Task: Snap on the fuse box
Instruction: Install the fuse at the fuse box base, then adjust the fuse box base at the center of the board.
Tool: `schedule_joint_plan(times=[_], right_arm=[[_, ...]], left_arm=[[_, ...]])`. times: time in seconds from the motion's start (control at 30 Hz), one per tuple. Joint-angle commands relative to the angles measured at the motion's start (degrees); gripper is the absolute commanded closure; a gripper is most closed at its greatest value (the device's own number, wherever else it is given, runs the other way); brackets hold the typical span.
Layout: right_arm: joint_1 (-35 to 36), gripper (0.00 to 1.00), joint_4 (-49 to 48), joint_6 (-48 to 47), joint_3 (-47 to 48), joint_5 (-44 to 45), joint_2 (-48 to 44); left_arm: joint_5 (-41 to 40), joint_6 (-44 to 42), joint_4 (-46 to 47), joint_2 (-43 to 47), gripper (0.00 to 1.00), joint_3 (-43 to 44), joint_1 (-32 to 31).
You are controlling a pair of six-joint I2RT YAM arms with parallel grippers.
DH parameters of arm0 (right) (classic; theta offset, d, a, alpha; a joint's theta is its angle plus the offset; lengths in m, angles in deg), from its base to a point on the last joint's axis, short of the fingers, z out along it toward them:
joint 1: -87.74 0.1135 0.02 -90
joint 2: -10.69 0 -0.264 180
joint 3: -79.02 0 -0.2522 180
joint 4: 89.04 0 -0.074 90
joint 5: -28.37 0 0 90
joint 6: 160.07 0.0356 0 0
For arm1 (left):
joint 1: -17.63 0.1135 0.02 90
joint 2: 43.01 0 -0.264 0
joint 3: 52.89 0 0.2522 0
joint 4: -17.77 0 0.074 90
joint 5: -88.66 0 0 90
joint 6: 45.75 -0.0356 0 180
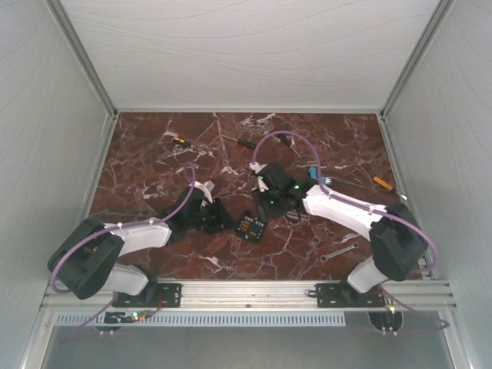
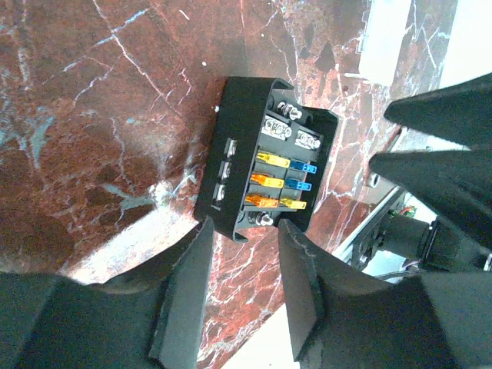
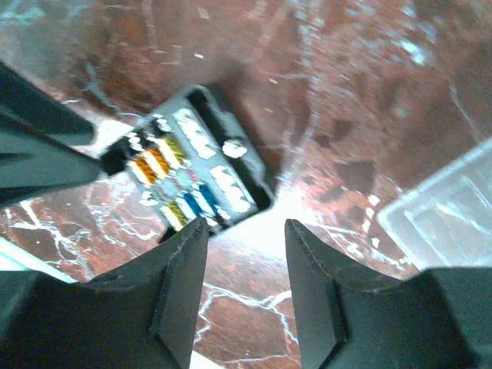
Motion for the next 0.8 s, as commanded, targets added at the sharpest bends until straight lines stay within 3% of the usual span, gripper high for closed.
schedule_joint_plan(times=[0.0, 0.17, 0.33, 0.77], right_arm=[[-5.4, 0.55, -4.6, 5.2, -8.1, -5.7, -6.3], [-9.2, 0.47, -14.4, 11.8, -16.4, -16.8, -9.3], [-9.3, 0.43, -24.6, 18.0, -20.9, -21.2, -7.8], [-9.3, 0.42, -31.7, 18.4, -12.6, -27.5, 6.0]], left_arm=[[-2.0, -1.3, -1.9, 2.1, 0.58, 1.9, -0.2], [-1.3, -2.4, -1.7, -0.1, 0.49, 3.9, -0.2], [1.7, -1.3, 2.3, -3.8, 0.47, 4.3, -0.2], [1.0, 0.1, 3.3, -3.8, 0.45, 1.7, 2.8]])
